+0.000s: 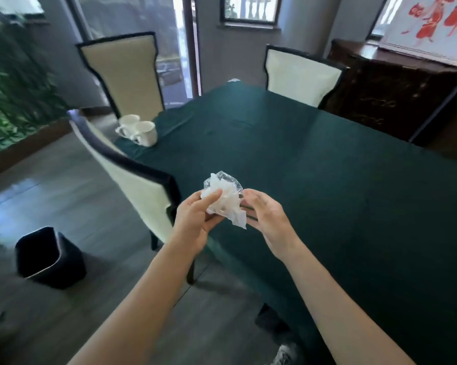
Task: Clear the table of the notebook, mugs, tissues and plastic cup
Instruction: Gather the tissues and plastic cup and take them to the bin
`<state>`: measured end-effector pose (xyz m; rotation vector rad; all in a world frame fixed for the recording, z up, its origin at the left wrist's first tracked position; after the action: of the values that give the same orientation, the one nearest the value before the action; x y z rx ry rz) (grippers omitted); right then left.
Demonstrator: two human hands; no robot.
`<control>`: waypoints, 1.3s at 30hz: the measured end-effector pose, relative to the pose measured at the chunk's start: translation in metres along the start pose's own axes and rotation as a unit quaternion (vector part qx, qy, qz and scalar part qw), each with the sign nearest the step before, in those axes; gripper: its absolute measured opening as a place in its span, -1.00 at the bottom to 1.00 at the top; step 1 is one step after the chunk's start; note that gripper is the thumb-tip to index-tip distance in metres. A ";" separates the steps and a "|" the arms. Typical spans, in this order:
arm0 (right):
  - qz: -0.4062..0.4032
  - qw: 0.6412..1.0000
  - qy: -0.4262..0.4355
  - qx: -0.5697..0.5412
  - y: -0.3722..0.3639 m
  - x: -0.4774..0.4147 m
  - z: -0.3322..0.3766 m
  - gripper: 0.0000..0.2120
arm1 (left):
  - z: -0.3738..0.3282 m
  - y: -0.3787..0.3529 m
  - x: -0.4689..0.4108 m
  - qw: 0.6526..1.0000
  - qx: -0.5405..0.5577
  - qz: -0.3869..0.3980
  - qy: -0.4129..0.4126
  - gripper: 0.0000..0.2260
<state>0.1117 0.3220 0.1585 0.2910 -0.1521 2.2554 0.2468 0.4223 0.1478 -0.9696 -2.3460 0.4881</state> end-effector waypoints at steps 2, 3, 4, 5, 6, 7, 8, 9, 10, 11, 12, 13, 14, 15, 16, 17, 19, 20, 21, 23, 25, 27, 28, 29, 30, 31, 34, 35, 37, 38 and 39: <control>0.030 1.000 0.002 0.008 -0.044 0.011 0.006 -0.64 | -0.024 0.033 0.022 1.000 0.010 -0.012 -0.012 -0.85; 0.045 0.999 0.002 0.015 -0.065 0.016 0.009 -0.68 | -0.036 0.050 0.032 0.999 0.017 -0.025 -0.019 -0.85; 0.060 0.998 0.003 0.022 -0.087 0.021 0.013 -0.72 | -0.047 0.068 0.043 0.998 0.027 -0.042 -0.027 -0.84; 0.073 0.997 0.003 0.030 -0.109 0.024 0.016 -0.74 | -0.058 0.087 0.053 0.997 0.037 -0.061 -0.037 -0.81; 0.088 0.995 0.003 0.039 -0.131 0.027 0.019 -0.74 | -0.069 0.106 0.063 0.995 0.047 -0.078 -0.047 -0.80; 0.106 0.993 0.003 0.051 -0.153 0.029 0.022 -0.73 | -0.079 0.124 0.072 0.993 0.054 -0.093 -0.058 -0.80; 0.127 0.990 0.003 0.063 -0.176 0.031 0.023 -0.72 | -0.087 0.141 0.081 0.990 0.062 -0.107 -0.069 -0.81; 0.149 0.986 0.004 0.074 -0.196 0.032 0.023 -0.72 | -0.095 0.158 0.089 0.987 0.070 -0.120 -0.080 -0.83; 0.171 0.982 0.005 0.079 -0.216 0.034 0.024 -0.74 | -0.102 0.174 0.098 0.983 0.082 -0.134 -0.090 -0.84; 0.193 0.978 0.006 0.084 -0.236 0.036 0.025 -0.78 | -0.108 0.191 0.105 0.979 0.094 -0.151 -0.099 -0.85; 0.212 0.973 0.006 0.088 -0.254 0.036 0.024 -0.81 | -0.114 0.208 0.111 0.974 0.105 -0.169 -0.106 -0.86; 0.227 0.970 0.004 0.091 -0.271 0.036 0.023 -0.83 | -0.120 0.224 0.117 0.969 0.113 -0.187 -0.112 -0.88; 0.240 0.966 0.001 0.093 -0.288 0.034 0.021 -0.85 | -0.124 0.240 0.121 0.965 0.118 -0.204 -0.117 -0.89; 0.253 0.963 -0.002 0.095 -0.304 0.032 0.019 -0.87 | -0.128 0.255 0.126 0.960 0.122 -0.220 -0.123 -0.90; 0.265 0.960 -0.006 0.096 -0.319 0.029 0.017 -0.88 | -0.132 0.269 0.129 0.955 0.126 -0.236 -0.129 -0.91; 0.276 0.957 -0.011 0.095 -0.334 0.026 0.014 -0.88 | -0.135 0.283 0.132 0.950 0.129 -0.252 -0.133 -0.93; 0.298 0.949 -0.022 0.096 -0.365 0.017 0.008 -0.87 | -0.143 0.308 0.134 0.939 0.134 -0.281 -0.143 -0.96; 0.309 0.946 -0.026 0.097 -0.380 0.011 0.005 -0.87 | -0.147 0.320 0.133 0.935 0.137 -0.291 -0.146 -0.96; 0.317 0.943 -0.031 0.096 -0.394 0.005 0.003 -0.88 | -0.152 0.330 0.129 0.931 0.140 -0.302 -0.148 -0.96; 0.333 0.938 -0.043 0.086 -0.423 -0.013 0.000 -0.90 | -0.164 0.351 0.119 0.921 0.144 -0.329 -0.152 -0.95; 0.345 0.933 -0.053 0.088 -0.450 -0.033 -0.002 -0.80 | -0.178 0.369 0.104 0.909 0.153 -0.353 -0.161 -0.94; 0.351 0.930 -0.055 0.100 -0.475 -0.056 0.000 -0.73 | -0.194 0.385 0.087 0.900 0.158 -0.370 -0.169 -0.91; 0.354 0.928 -0.057 0.099 -0.488 -0.067 0.002 -0.77 | -0.201 0.392 0.079 0.896 0.159 -0.377 -0.170 -0.91; 0.358 0.927 -0.063 0.091 -0.500 -0.077 0.003 -0.84 | -0.208 0.399 0.072 0.893 0.159 -0.384 -0.172 -0.91; 0.361 0.926 -0.070 0.081 -0.512 -0.087 0.004 -0.90 | -0.215 0.407 0.065 0.889 0.158 -0.393 -0.173 -0.92; 0.365 0.925 -0.076 0.076 -0.523 -0.096 0.005 -0.93 | -0.221 0.414 0.059 0.885 0.158 -0.402 -0.175 -0.92; 0.375 0.919 -0.087 0.084 -0.553 -0.120 0.002 -0.93 | -0.235 0.434 0.045 0.873 0.164 -0.422 -0.181 -0.93; 0.375 0.919 -0.088 0.085 -0.562 -0.127 0.001 -0.94 | -0.239 0.441 0.041 0.870 0.165 -0.428 -0.180 -0.94; 0.372 0.920 -0.086 0.088 -0.580 -0.141 -0.003 -0.95 | -0.246 0.456 0.034 0.865 0.163 -0.439 -0.181 -0.93; 0.373 0.919 -0.084 0.092 -0.589 -0.147 -0.004 -0.95 | -0.250 0.465 0.031 0.862 0.162 -0.443 -0.183 -0.92; 0.378 0.917 -0.083 0.096 -0.598 -0.153 -0.008 -0.96 | -0.253 0.474 0.028 0.860 0.164 -0.447 -0.184 -0.92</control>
<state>0.6637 0.5952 0.1188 0.6128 -0.1470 3.0221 0.6364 0.7918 0.1117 0.4392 -2.5851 0.6722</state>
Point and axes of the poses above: each hand's wrist, its own x-axis away from the middle knuckle, its own y-axis out of the back of the hand, z = x × y, the point moved 8 cm from there along -x, towards the middle knuckle, and after that the axes turned 4 degrees about x, right-handed, at the moved point
